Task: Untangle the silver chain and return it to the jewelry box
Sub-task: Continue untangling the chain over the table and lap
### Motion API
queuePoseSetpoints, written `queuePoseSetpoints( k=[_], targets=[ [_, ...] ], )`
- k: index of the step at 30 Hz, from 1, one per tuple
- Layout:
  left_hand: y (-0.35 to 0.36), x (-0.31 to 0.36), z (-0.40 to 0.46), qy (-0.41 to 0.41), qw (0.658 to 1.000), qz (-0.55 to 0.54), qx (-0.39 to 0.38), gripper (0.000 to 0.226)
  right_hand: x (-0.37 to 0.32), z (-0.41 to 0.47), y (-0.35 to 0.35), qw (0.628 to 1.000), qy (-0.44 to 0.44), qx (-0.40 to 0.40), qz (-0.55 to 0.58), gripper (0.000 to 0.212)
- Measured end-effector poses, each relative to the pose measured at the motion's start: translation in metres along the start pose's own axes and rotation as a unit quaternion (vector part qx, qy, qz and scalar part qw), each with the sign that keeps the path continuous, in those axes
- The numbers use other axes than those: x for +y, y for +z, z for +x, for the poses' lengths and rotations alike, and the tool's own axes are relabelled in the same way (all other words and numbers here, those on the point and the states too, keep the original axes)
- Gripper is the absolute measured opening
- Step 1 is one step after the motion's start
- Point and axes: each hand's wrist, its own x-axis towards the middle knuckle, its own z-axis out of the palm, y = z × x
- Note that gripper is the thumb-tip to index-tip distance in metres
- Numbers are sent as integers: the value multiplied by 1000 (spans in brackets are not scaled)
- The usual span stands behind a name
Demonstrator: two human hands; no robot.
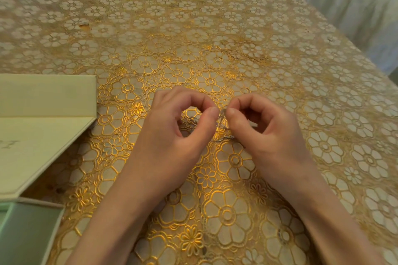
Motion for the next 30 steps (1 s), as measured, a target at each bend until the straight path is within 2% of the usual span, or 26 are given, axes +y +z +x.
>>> queuePoseSetpoints(
  k=[18,30],
  targets=[
    [0,-1,1,36,998,50,-1,5,2,-1,-2,999,-15,-39,-27,7],
    [1,-2,0,5,1000,24,-5,8,1,-1,0,999,0,-37,-19,9]
  ],
)
